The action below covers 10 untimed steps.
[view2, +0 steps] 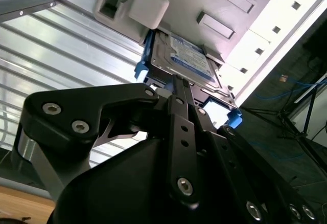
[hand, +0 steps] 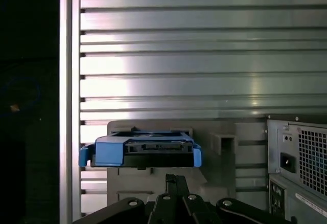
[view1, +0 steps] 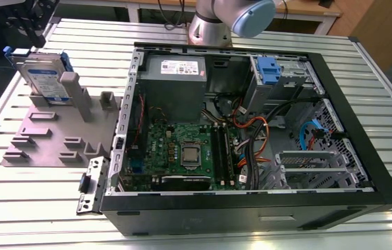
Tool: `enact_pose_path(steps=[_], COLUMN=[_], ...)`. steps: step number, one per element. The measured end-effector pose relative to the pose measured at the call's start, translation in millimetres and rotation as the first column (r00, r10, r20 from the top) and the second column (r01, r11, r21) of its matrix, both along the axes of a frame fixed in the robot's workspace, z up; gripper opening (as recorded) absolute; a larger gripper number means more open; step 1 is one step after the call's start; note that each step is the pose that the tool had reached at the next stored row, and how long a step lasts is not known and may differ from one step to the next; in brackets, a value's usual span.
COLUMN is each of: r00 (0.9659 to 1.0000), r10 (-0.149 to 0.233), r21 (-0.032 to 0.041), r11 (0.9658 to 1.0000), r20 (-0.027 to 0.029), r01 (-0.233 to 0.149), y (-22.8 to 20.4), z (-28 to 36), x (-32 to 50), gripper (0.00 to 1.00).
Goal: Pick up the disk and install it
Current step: 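Reach for the disk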
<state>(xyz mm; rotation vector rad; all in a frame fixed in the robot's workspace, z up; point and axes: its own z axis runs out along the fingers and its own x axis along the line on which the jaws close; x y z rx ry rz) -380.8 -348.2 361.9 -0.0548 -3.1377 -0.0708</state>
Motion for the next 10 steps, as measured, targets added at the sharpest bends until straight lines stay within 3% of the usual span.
enact_pose_path(steps=[10], r00=[1.0], r10=[0.0], r21=[0.0], r11=[1.0], r20=[-0.0068], r01=[0.0], y=[4.5], z=[-3.9], x=[-19.0], gripper=[0.11])
